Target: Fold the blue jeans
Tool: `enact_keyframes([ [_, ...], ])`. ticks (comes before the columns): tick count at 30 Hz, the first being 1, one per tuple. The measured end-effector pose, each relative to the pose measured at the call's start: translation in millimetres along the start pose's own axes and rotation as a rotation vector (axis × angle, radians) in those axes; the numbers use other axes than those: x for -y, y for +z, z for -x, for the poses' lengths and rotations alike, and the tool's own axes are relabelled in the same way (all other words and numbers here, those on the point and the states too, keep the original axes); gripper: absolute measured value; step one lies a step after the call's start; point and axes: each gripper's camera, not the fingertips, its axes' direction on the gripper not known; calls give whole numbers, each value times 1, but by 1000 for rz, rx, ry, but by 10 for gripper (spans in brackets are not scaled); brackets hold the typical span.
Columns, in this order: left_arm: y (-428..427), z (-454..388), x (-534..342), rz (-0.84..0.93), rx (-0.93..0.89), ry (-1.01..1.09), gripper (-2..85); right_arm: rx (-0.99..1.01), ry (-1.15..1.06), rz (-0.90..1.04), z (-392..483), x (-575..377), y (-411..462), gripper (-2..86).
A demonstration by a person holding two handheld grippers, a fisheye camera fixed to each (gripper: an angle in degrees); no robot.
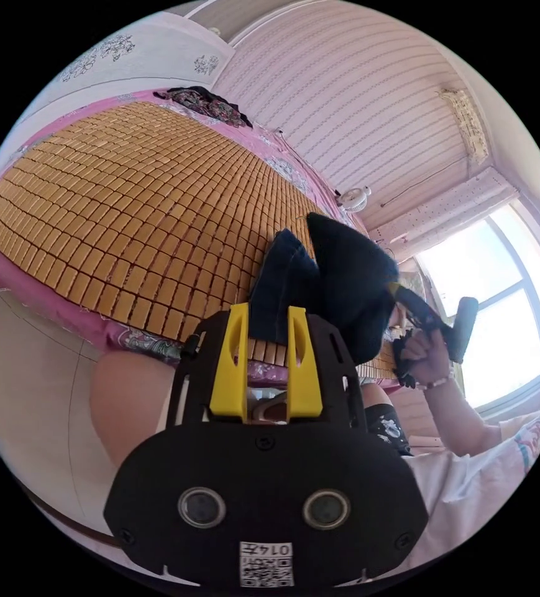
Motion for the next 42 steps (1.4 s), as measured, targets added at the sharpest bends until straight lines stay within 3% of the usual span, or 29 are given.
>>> enact_keyframes([
  [4,51,-19,13,81,32,42,122,-189,133,-110,-56,-40,-84,39],
  [8,90,-38,28,142,104,107,124,-492,342,42,-122,-93,-133,69],
  [13,132,-61,45,258,259,193,124,-542,347,99,-142,-121,-155,99],
  [17,142,-57,42,290,215,141,107,-454,275,107,-142,-117,-146,108],
  [21,129,-72,38,291,177,183,23,-269,220,124,-139,-109,-127,109],
  [27,89,-168,-7,117,175,567,1,49,158,139,-117,-78,-90,143],
  [30,95,-214,-43,143,114,756,3,186,156,159,-103,-62,-72,171],
  [32,108,-228,-61,208,29,809,9,170,125,213,-97,-57,-59,165],
  [35,118,-238,-76,276,-14,834,34,-108,101,312,-101,-59,-52,53],
  [39,96,-225,-45,249,-199,722,72,48,204,269,-137,-75,-104,3],
  [42,93,-211,-2,200,-124,630,48,-73,200,184,-151,-86,-169,-3],
])
